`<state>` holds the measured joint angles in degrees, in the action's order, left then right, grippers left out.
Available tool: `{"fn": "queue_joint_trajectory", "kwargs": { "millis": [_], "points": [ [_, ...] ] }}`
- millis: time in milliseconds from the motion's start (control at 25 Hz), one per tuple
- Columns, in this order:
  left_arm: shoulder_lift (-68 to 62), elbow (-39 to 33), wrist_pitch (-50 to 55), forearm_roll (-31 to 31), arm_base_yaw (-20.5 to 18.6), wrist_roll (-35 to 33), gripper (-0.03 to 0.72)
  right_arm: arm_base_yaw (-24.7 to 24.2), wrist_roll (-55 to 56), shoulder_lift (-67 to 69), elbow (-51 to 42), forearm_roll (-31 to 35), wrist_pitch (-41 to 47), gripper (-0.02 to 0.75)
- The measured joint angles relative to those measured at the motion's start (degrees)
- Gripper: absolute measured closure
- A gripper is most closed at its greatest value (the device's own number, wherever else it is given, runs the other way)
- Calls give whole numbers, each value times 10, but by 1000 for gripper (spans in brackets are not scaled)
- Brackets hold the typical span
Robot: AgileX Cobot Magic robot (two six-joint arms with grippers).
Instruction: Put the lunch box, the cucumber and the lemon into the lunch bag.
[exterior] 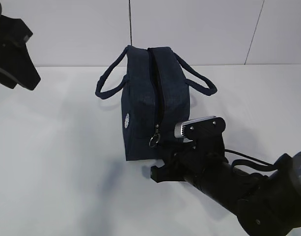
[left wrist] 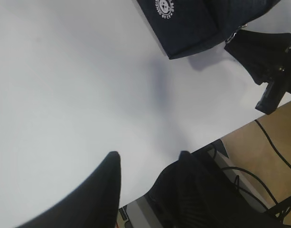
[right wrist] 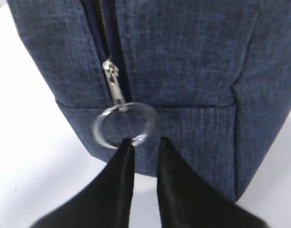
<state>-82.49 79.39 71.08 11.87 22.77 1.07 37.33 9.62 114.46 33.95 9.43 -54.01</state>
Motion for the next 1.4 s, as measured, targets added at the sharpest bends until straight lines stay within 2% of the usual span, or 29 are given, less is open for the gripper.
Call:
{"fn": "queue_joint_trajectory", "kwargs": {
  "millis": [240, 320, 520, 600, 720, 1400],
  "points": [
    [0, 0, 0, -3, 0, 0, 421, 0, 0, 0, 0, 2, 0, 592],
    [0, 0, 0, -3, 0, 0, 421, 0, 0, 0, 0, 2, 0, 552],
    [0, 0, 0, -3, 0, 0, 421, 0, 0, 0, 0, -2, 1, 369],
    [0, 0, 0, -3, 0, 0, 421, 0, 1, 0, 0, -24, 1, 340],
    [0, 0, 0, -3, 0, 0, 421, 0, 1, 0, 2, -47, 1, 325],
    [0, 0, 0, -4, 0, 0, 421, 0, -2, 2, 57, -39, 17, 323]
  ]
}}
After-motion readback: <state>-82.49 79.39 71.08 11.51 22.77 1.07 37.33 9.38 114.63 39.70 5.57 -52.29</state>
